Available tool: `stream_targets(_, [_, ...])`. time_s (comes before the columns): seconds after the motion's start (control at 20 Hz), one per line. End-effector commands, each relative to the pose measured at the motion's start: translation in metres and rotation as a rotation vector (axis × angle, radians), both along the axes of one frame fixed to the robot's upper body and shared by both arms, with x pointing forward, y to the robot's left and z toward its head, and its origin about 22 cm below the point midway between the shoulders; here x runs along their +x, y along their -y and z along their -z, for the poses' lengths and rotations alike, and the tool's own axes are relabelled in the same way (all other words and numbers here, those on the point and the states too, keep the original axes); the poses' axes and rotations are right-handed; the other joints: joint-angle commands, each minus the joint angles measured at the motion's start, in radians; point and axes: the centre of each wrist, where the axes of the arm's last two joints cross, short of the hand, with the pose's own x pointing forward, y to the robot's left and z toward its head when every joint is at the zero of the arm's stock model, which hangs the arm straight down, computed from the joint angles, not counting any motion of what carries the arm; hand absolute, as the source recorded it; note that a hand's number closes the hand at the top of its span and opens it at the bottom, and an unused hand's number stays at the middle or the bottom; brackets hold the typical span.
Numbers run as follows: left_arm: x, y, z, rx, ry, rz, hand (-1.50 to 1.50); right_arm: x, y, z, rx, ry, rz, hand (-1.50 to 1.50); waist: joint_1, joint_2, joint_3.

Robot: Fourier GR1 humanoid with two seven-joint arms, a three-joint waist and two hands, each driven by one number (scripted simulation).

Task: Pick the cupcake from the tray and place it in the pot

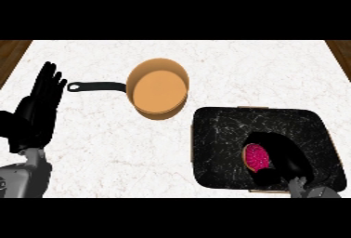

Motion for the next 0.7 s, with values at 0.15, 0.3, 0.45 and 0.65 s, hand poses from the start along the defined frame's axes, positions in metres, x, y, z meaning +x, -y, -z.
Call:
stream_targets(0.15, [-0.005, 0.004, -0.003, -0.003, -0.002, 0.015, 0.0, 0.008, 0.0, 0.004, 0.009, 0.02, -0.031, 1.5, 0.001, 0.001, 0.002])
stream_targets(0.3, [0.01, 0.001, -0.003, -0.002, -0.002, 0.026, 0.0, -0.013, -0.091, -0.005, 0.009, 0.051, -0.108, 1.5, 0.008, 0.002, 0.0])
stream_targets(0.45, [0.013, 0.02, -0.005, 0.0, -0.002, 0.083, 0.0, -0.022, -0.171, -0.034, 0.027, 0.094, -0.287, 1.5, 0.082, 0.008, -0.005])
stream_targets(0.65, [0.014, 0.03, -0.007, 0.003, 0.007, 0.146, 0.0, -0.026, -0.2, -0.042, -0.009, 0.137, -0.355, 1.5, 0.154, 0.011, -0.006])
